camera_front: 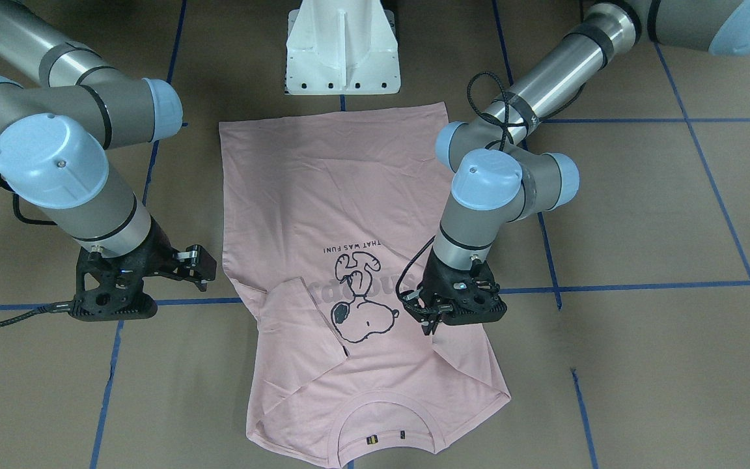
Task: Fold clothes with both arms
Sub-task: 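Fold the sleeve inward with the left gripper toward the shirt center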
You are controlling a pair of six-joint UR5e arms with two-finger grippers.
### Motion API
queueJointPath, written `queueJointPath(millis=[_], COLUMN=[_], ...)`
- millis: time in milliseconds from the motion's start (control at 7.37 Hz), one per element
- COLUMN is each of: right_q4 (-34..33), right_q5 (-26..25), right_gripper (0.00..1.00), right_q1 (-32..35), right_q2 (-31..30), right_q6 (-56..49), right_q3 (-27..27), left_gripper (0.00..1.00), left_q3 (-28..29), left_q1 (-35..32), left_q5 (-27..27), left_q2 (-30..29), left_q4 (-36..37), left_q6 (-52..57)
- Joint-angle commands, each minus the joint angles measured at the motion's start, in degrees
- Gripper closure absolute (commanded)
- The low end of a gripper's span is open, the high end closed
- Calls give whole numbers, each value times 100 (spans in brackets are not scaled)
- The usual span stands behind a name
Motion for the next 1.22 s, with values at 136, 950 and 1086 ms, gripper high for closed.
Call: queueJointPath(millis=[136, 950, 1086], right_q4=[-2, 2045, 2002], right_q5=[2, -783, -1120], right_gripper=[0, 0, 0], right_q1=[-39, -1255, -1687], right_q2=[-24, -2611, -3061], right_q6=[68, 2349, 2910], right_q3=[-6, 2201, 2722], left_gripper=[0, 0, 0], left_q3=[-21, -3407, -4049], left_q1=[126, 626, 819], left_q5=[-7, -543, -465], left_q2=[-14, 1485, 1898], left_q4=[-338, 1985, 2303], left_q6=[-70, -422, -431])
